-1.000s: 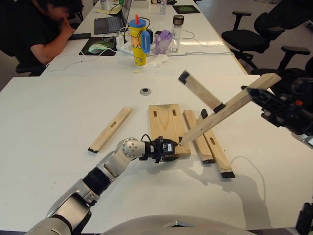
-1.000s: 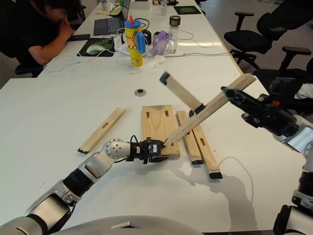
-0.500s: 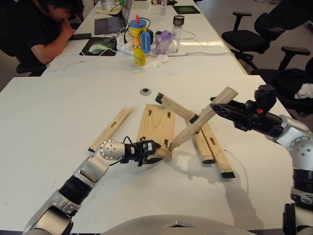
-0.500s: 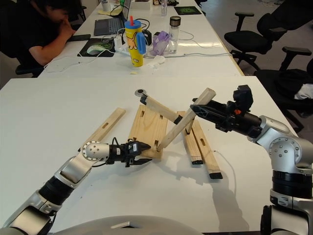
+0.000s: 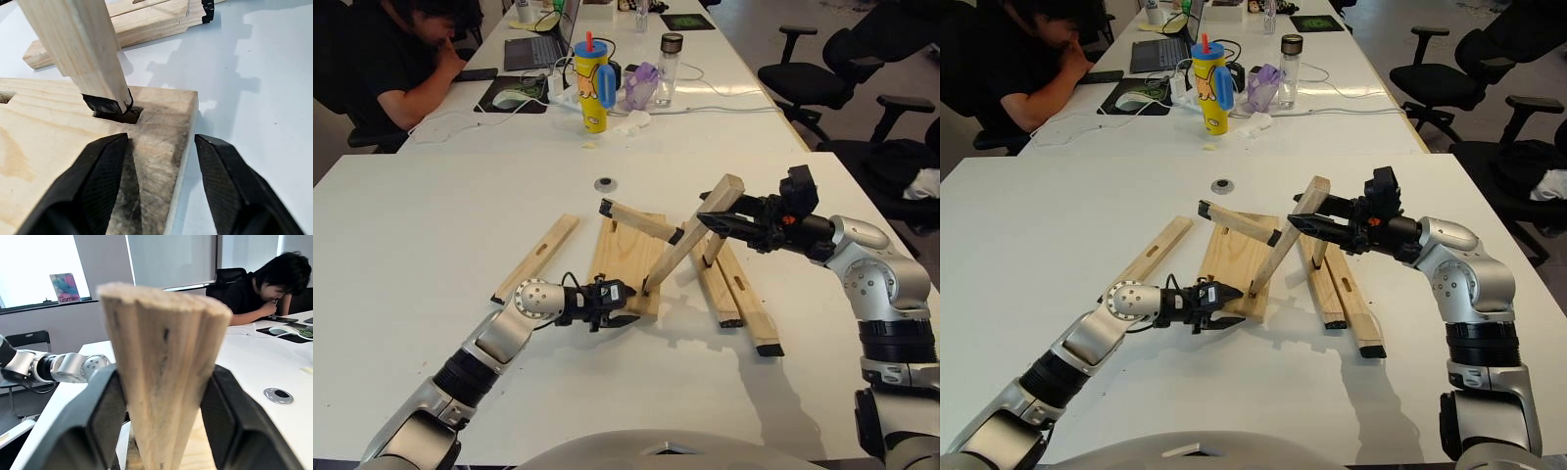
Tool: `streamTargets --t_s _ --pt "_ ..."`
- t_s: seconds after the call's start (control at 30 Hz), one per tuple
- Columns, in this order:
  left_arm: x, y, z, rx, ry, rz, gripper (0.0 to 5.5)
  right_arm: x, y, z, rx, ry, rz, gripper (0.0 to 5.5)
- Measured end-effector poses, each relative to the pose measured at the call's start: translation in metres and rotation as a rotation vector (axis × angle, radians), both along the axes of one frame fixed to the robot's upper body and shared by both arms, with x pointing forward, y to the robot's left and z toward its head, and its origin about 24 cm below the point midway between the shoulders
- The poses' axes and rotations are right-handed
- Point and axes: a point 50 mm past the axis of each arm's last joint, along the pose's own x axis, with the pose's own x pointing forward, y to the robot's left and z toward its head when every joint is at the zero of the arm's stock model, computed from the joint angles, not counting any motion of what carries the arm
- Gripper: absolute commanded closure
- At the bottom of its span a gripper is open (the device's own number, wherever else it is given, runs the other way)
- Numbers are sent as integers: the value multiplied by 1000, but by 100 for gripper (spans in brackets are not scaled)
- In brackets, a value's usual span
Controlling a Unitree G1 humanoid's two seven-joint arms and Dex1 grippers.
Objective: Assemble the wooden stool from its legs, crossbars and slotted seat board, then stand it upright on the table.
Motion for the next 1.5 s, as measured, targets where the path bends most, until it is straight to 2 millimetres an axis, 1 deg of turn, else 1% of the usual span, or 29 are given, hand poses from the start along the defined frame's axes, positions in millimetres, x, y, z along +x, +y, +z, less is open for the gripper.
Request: streamTargets --t_s 0.13,0.3,0.43,0.6,0.77,0.9,1.07,1.17,1.3,1.5 --pt "0 0 0 1 0 -1 298 -2 2 2 -43 -11 53 344" --pt "0 0 0 3 1 -1 298 -12 3 7 -129 -61 98 344" --pt "0 1 -1 8 4 3 298 -17 7 4 -152 -80 98 344" --pt "1 2 -4 16 15 11 298 -20 20 2 -160 -113 97 344" --pt "2 3 -6 21 22 21 298 -18 29 2 -207 -185 116 344" --pt "1 3 -7 28 23 21 298 -7 25 5 -276 -214 102 345" --pt "1 3 -8 27 24 20 298 -2 15 9 -323 -159 117 345" --pt "1 2 -8 23 24 20 298 -3 13 10 -308 -109 114 345" --pt "1 0 -9 14 26 26 298 -12 17 9 -276 -65 139 345" --pt "0 -1 -10 6 24 33 298 -15 13 12 -307 -50 118 345"
